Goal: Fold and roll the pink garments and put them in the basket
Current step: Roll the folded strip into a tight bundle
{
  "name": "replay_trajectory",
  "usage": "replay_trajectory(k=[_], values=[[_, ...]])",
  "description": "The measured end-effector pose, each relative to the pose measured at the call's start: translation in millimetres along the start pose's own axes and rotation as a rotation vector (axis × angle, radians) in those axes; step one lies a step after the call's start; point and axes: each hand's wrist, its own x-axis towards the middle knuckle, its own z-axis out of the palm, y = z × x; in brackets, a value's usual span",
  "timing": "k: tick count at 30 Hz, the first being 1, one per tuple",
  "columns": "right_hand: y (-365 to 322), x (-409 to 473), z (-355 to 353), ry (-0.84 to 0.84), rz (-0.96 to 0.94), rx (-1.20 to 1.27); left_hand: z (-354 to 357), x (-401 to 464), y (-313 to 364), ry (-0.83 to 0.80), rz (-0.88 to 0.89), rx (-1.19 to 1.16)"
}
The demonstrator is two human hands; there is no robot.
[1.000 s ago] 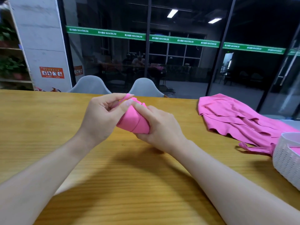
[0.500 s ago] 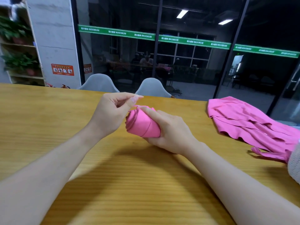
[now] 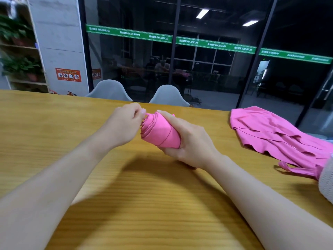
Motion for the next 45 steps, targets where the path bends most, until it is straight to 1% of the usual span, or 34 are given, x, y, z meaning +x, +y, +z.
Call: replay_trajectory(k=[2, 4, 7, 9, 12, 15, 19, 23, 25, 31, 37, 41, 45], values=[[-4, 0, 0, -0.005, 0.000, 0.027, 0, 1, -1, 0.009, -0.011, -0.097], [-8, 0, 0, -0.040, -0.018, -0.006, -1, -1, 4, 0.020, -0.015, -0.221], [-9, 2, 2, -0.104, -0.041, -0.073, -2, -10, 16, 0.057, 0.089, -0.278], [-7, 3, 3, -0.121, -0.024, -0.103, -1, -16, 23, 0.066, 0.222, -0.230], [-4, 3, -2, -0.107, 0.037, -0.119, 3, -21, 22, 0.080, 0.416, -0.077], [-2, 3, -6, -0.050, 0.118, -0.065, 7, -22, 21, 0.121, 0.504, 0.020], [1, 3, -8, -0.026, 0.240, 0.010, 9, -23, 24, 0.150, 0.606, 0.158], [-2, 5, -9, 0.021, 0.297, 0.209, 4, -18, 22, 0.269, 0.710, 0.210], [-5, 7, -9, 0.054, 0.300, 0.250, 4, -17, 17, 0.317, 0.702, 0.203], [-6, 8, -6, 0.145, 0.348, 0.320, 14, -12, 11, 0.348, 0.590, 0.162], [-12, 9, -4, 0.228, 0.370, 0.453, 19, -12, 14, 0.397, 0.495, 0.019], [-16, 10, -4, 0.273, 0.395, 0.558, 22, -12, 17, 0.399, 0.426, -0.085], [-20, 10, -8, 0.282, 0.444, 0.639, 30, -15, 22, 0.352, 0.309, -0.192]])
